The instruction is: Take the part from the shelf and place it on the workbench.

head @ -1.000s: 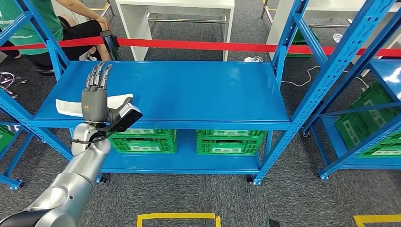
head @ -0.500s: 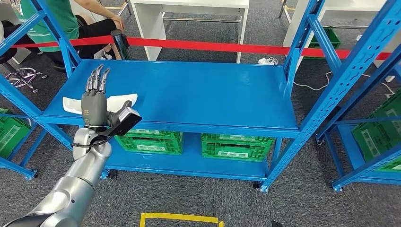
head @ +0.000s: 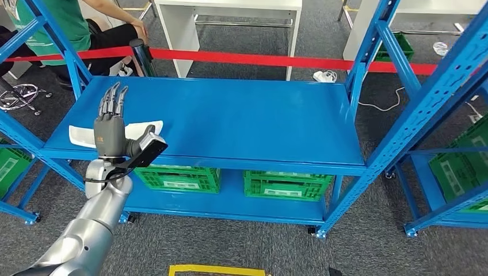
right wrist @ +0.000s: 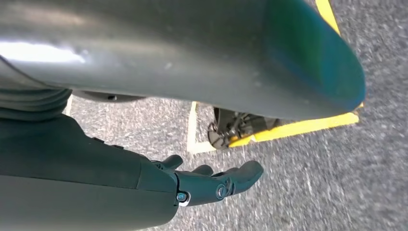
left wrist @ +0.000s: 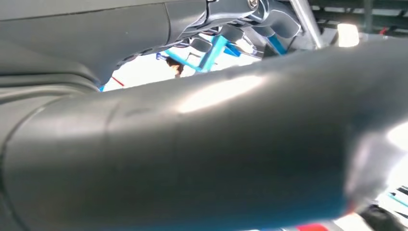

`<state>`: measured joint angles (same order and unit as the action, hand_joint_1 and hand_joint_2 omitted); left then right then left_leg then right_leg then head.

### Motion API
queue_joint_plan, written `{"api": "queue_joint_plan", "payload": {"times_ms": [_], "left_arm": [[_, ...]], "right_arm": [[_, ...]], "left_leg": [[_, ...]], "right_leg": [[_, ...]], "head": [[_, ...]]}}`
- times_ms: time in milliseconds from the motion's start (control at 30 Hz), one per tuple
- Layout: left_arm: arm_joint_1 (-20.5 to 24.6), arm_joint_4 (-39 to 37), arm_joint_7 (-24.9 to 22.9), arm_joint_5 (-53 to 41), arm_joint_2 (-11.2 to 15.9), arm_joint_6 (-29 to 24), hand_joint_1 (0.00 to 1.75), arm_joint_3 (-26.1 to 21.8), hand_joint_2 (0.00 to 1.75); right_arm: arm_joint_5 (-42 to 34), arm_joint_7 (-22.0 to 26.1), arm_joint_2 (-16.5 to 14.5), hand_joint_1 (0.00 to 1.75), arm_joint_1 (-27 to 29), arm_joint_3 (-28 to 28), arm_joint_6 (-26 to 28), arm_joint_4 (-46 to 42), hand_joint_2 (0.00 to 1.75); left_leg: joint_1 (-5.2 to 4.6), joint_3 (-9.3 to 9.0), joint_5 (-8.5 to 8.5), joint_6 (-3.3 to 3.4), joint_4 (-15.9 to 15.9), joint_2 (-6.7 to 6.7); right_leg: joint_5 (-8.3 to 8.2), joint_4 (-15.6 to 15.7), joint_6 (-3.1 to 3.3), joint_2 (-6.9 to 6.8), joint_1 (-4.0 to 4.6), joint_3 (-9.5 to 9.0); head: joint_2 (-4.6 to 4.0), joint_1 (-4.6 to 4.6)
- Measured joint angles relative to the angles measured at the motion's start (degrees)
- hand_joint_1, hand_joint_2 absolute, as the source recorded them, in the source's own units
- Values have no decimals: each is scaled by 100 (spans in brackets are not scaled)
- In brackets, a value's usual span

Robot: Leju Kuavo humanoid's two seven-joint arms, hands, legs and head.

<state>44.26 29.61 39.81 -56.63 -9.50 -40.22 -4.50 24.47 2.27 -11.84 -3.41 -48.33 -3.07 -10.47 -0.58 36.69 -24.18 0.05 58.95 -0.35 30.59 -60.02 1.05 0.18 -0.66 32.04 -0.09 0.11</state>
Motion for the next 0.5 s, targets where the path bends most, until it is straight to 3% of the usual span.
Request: {"api": "queue_joint_plan", "payload": {"times_ms": [67, 100, 167, 200, 233, 267, 333, 367, 400, 467, 500], "left_arm": [[5, 16, 1, -35, 1, 0, 0, -18, 0], [6, 22, 0, -75, 1, 0, 0, -26, 0], [-10, 19, -5, -162, -2, 0, 0, -38, 0], [-28, 17, -6, -201, -3, 0, 0, -46, 0], [-45, 15, -9, -220, -5, 0, 0, -59, 0], [-54, 15, -15, -238, -7, 0, 0, -72, 0], [-55, 15, -50, -287, -11, 0, 0, -100, 0], [-51, 13, -79, -333, -11, 0, 0, -111, 0], [-50, 10, -104, -387, -11, 1, 0, -120, 0], [-50, -14, -111, -468, -10, 1, 0, -128, 0], [-47, -40, -85, -486, -10, 2, 0, -128, 44]], "right_arm": [[2, 2, 5, 0, -1, -1, -1, -1, 0], [3, 4, 9, 0, -2, -2, -2, -2, 0], [3, 7, 18, 0, -2, -5, -4, -2, 0], [3, 7, 21, 0, 2, -7, -5, -2, 0], [3, 7, 25, 0, 7, -8, -6, -2, 0], [2, 7, 28, 0, 10, -9, -6, -2, 0], [2, 8, 37, 0, 10, -11, -8, -2, 0], [3, 8, 39, 0, 8, -12, -17, -2, 0], [5, 6, 40, 0, 6, -13, -30, -2, 0], [8, 5, 40, 0, 8, -18, -52, -2, 0], [7, 4, 40, 0, 10, -27, -56, -2, 0]], "left_leg": [[40, -75, -1, 30, -93, -2], [60, -111, -7, 49, -126, 0], [59, -136, -47, 83, -120, 2], [59, -141, -70, 90, -103, 0], [62, -147, -96, 87, -80, -3], [69, -156, -126, 76, -50, -8], [87, -175, -201, 29, 26, -17], [84, -173, -241, -6, 74, -22], [78, -170, -268, -43, 102, -27], [51, -165, -293, -41, 128, -33], [47, -176, -287, -18, 111, -32]], "right_leg": [[93, -125, -57, -6, 7, 40], [205, -363, -81, -6, 8, 162], [462, -1085, -116, -5, -1, 581], [511, -1382, -133, -5, -8, 787], [454, -1493, -146, -6, -15, 907], [288, -1388, -158, -6, -24, 922], [-137, -746, -172, -9, -45, 701], [-264, -443, -162, -5, -46, 576], [-316, -256, -140, -1, -43, 492], [-308, -159, -93, 10, -35, 445], [-313, -155, -80, 12, -36, 441]], "head": [[0, 6], [0, 12], [0, 20], [0, 20], [0, 19], [0, 20], [0, 20], [0, 20], [0, 20], [0, 23], [0, 23]]}}
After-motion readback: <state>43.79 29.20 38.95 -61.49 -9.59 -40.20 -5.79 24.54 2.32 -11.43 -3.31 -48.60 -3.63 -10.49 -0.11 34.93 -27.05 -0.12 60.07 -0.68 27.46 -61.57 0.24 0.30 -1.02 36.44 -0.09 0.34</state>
